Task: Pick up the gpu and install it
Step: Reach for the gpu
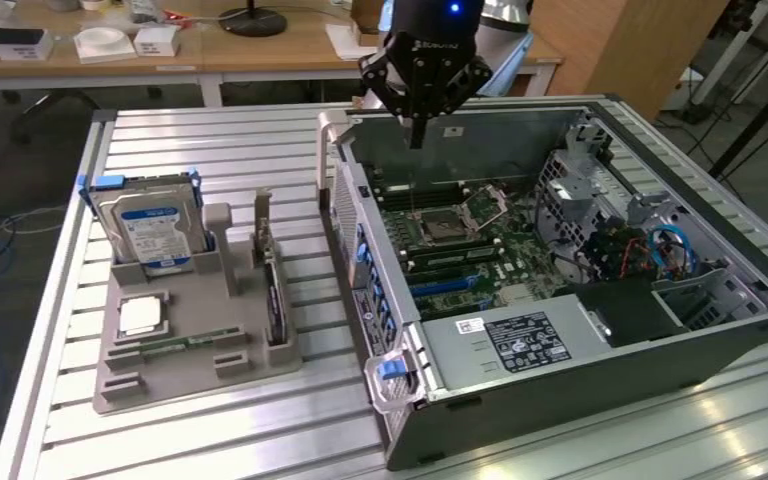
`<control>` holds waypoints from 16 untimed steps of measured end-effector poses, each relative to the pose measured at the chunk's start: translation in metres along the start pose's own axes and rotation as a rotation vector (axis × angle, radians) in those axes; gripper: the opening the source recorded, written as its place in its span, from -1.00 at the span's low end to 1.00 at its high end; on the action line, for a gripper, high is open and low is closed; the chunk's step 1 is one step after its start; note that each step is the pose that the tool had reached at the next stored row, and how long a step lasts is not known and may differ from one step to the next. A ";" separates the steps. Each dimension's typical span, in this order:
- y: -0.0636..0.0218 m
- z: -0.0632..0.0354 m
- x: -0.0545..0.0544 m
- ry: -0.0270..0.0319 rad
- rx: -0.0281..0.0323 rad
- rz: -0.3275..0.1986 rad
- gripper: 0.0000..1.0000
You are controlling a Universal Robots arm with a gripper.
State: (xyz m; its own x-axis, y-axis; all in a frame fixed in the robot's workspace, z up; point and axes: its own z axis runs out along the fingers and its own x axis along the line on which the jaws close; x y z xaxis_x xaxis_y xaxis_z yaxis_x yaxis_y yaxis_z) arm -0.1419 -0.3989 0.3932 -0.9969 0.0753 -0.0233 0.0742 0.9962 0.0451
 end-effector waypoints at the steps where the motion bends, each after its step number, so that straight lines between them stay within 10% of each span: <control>1: -0.0002 -0.0001 0.002 0.0000 0.0000 0.000 -0.79; 16: -0.0024 -0.0004 0.032 0.0000 0.0000 0.000 -0.79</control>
State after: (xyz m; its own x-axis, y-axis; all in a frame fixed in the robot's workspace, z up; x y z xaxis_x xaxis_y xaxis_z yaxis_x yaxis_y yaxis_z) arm -0.1738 -0.3989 0.3927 -0.9969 0.0752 -0.0233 0.0741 0.9962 0.0451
